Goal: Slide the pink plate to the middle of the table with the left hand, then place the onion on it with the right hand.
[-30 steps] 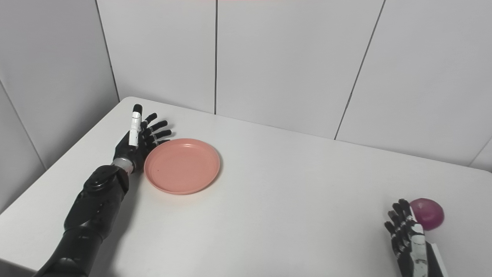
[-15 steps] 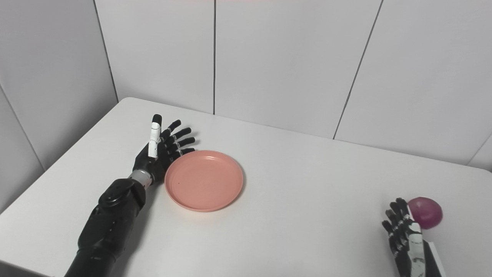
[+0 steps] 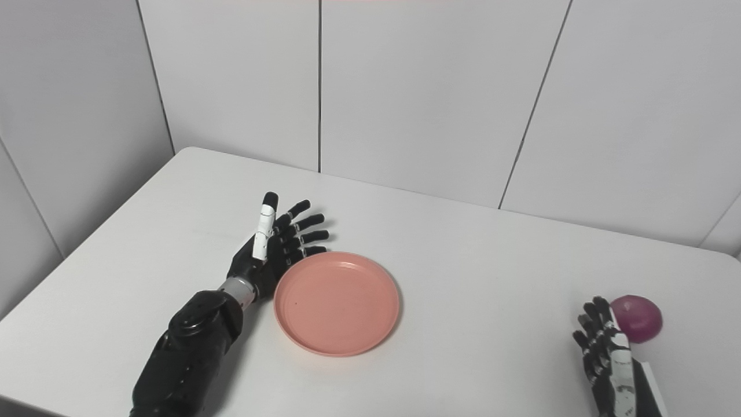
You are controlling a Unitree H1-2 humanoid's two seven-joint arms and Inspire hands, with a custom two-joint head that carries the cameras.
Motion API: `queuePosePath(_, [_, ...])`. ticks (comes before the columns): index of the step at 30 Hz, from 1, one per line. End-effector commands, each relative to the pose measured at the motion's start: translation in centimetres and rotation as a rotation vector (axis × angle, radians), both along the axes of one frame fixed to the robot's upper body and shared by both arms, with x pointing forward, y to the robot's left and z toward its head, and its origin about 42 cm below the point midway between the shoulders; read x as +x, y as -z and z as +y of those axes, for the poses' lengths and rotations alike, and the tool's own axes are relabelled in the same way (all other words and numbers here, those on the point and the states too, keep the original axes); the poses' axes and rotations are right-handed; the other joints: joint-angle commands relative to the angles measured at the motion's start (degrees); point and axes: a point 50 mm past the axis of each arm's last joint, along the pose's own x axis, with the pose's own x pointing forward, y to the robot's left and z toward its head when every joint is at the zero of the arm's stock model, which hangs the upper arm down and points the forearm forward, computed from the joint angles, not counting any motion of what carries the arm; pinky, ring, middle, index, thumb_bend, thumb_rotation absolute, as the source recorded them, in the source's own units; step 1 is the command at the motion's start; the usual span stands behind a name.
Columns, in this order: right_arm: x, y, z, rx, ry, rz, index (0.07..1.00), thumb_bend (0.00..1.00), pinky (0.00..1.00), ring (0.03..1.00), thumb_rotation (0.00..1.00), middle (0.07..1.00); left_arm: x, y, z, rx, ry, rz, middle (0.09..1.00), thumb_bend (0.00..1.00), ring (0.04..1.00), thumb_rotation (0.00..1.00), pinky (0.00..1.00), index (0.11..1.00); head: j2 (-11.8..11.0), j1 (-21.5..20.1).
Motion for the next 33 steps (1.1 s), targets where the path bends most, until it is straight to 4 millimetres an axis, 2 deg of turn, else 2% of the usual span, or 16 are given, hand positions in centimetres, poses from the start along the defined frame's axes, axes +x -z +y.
queuePosePath(1, [0.1,0.3,1.0,0.031,-0.009,-0.001,0.995,0.89,1.00,1.000,1.00,0.992,-0.5,0.6,-0.9,0.010,0.018,0.060,0.822,0.88,0.731,1.00,0.63,0.889,0.0,0.0])
queuePosePath(5, [0.1,0.3,1.2,0.034,-0.014,-0.004,0.994,0.89,1.00,1.000,1.00,0.991,-1.0,0.5,-1.9,0.003,0.039,0.068,0.842,0.89,0.741,1.00,0.64,0.892,0.1,-0.4])
queuePosePath(12, [0.2,0.3,1.7,0.037,-0.017,-0.001,0.986,0.88,1.00,1.000,1.00,0.989,-2.5,1.5,-4.7,-0.004,0.069,0.093,0.862,0.90,0.765,1.00,0.67,0.936,0.2,-1.6])
queuePosePath(18, [0.3,0.3,2.7,0.038,-0.022,-0.004,0.982,0.88,1.00,1.000,1.00,0.983,-3.5,1.7,-6.1,-0.031,0.065,0.115,0.864,0.88,0.771,1.00,0.69,0.944,0.8,-4.2])
queuePosePath(24, [0.5,0.3,4.5,0.043,-0.024,-0.001,0.970,0.92,1.00,1.000,0.99,0.977,-4.0,1.2,-5.6,-0.032,0.071,0.119,0.862,0.86,0.768,1.00,0.70,0.940,1.7,-10.2])
queuePosePath(33, [0.9,-0.2,6.8,0.005,-0.012,-0.014,0.953,0.93,1.00,0.980,0.99,0.955,-4.3,1.1,-4.9,-0.027,0.098,0.125,0.879,0.84,0.795,1.00,0.73,0.958,2.6,-15.5])
